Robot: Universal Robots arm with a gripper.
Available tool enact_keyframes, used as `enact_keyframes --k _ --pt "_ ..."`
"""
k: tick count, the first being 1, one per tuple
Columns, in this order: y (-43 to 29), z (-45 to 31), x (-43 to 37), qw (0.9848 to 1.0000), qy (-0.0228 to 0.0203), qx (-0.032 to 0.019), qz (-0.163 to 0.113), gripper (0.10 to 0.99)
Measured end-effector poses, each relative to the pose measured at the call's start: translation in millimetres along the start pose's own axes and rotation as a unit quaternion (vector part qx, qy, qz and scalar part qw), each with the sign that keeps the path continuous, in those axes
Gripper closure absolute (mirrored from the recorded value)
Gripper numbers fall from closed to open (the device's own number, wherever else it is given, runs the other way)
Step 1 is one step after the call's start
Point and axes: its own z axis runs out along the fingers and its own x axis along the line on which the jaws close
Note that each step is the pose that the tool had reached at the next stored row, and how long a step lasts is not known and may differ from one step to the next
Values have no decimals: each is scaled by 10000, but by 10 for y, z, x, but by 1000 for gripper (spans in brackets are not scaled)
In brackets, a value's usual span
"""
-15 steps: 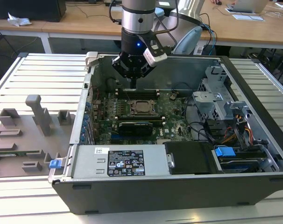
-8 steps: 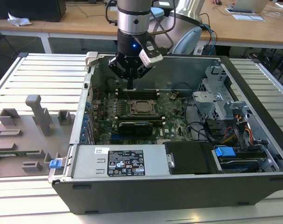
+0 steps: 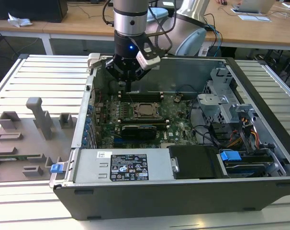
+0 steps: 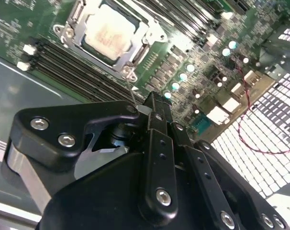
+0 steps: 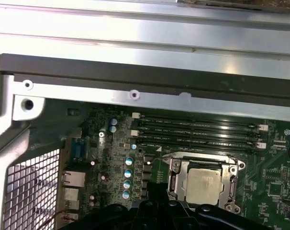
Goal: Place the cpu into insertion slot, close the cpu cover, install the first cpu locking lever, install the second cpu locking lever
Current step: 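Install the first cpu locking lever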
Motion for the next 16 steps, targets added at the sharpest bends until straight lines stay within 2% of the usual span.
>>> enact_keyframes --k 11,16 --pt "14 31 179 10000 0 0 0 980" --pt "38 58 210 10000 0 -3 0 980"
